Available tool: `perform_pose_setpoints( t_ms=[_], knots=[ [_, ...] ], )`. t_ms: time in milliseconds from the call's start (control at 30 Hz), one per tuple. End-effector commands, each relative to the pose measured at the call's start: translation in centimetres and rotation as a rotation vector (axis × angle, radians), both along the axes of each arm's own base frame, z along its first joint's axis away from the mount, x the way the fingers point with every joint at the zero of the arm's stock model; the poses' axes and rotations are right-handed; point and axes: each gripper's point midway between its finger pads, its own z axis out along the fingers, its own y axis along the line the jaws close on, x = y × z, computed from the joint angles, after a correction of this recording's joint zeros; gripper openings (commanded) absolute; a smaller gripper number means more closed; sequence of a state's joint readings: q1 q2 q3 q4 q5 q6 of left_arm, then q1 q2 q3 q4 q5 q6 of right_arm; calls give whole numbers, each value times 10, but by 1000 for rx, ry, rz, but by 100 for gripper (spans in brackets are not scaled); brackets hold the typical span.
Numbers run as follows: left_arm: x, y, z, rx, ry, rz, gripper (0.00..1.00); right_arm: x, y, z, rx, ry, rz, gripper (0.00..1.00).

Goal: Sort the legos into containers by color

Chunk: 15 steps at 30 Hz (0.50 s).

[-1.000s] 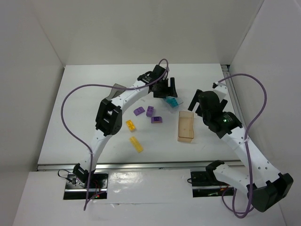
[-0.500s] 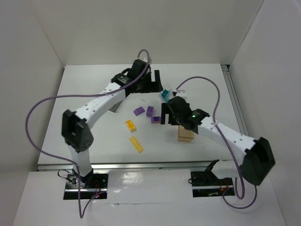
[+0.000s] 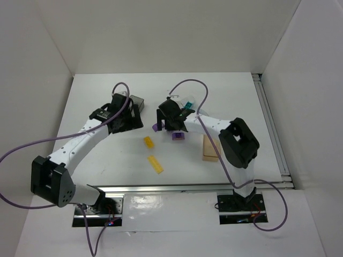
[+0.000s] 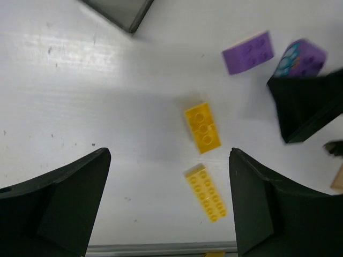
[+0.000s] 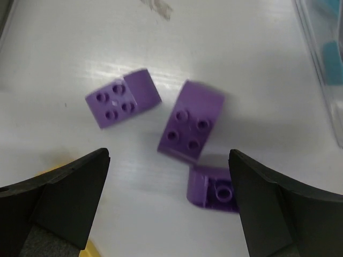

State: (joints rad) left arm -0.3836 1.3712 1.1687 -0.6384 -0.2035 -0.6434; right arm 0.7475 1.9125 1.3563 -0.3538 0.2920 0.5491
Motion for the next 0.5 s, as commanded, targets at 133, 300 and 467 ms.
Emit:
perform_pose_setpoints(
  t_ms=[133,300,467],
  knots=[
    [-20,-2,-37,-49,86,50,94,44,9,-14,-43,-28,-76,89],
    [-21,-17,-61,-71,136,26,91,49,5,-17,-53,-19,-98,62],
    [-27,-29,-87,-80,172,74,91,53,3,13,-25,-75,-114,33]
  ],
)
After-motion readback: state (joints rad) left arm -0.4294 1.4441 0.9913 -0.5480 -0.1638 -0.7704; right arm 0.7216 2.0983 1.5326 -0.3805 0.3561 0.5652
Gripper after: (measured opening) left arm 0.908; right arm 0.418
